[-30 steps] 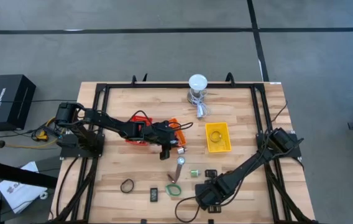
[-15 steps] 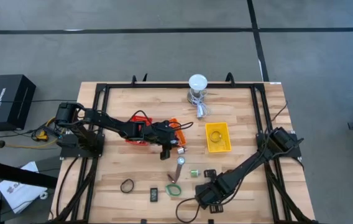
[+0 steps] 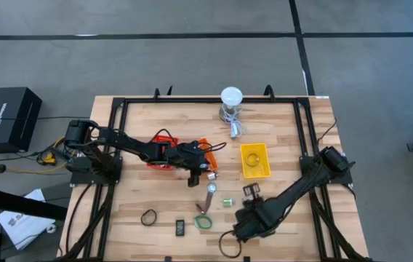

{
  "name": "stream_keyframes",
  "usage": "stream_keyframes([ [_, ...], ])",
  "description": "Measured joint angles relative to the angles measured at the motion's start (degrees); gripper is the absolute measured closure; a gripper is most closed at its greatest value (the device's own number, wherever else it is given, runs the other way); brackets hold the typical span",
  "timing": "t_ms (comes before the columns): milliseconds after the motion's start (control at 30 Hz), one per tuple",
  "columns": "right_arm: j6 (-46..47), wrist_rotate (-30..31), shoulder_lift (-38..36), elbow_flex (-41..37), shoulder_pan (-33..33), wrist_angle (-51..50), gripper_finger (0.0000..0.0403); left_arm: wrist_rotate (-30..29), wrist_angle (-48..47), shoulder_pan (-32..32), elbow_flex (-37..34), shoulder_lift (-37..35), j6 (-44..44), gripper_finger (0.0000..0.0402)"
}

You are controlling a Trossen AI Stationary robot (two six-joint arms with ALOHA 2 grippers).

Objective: Pick & Place Office items
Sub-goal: Put the white wrist watch into the yellow bin

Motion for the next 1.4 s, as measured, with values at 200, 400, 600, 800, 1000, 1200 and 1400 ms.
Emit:
stream_keyframes([
  [200, 0.1, 5.1, -9.0, -4.6, -2.7, -1.2, 0.0397, 0.9, 0.3, 0.0, 0.0, 0.0, 0.0, 0.0257],
  [400, -1.8, 8.8, -22.4, -17.7, -7.9, 9.2, 0.0388, 1.0, 0.6, 0.0, 0.0, 0.0, 0.0, 0.0257],
  [600, -4.9, 9.4, -33.1, -37.8, -16.9, 33.7, 0.0397, 1.1, 1.0, 0.0, 0.0, 0.0, 0.0, 0.0257],
  [800, -7.2, 8.9, -36.1, -46.5, -25.1, 38.3, 0.0389, 1.1, 1.5, 0.0, 0.0, 0.0, 0.0, 0.0257],
  [1000, -7.2, 4.7, -35.8, -48.8, -29.7, 44.2, 0.0389, 1.1, 1.8, 0.0, 0.0, 0.0, 0.0, 0.0257],
  [1200, -3.2, 1.2, -35.8, -50.5, -31.8, 43.7, 0.0384, 1.1, 1.8, -0.4, 0.0, 0.0, -0.6, 0.0257],
  [1400, -2.8, 1.2, -35.8, -52.5, -32.3, 45.6, 0.038, 1.1, 1.8, -1.9, 0.0, 0.0, -0.5, 0.0257],
])
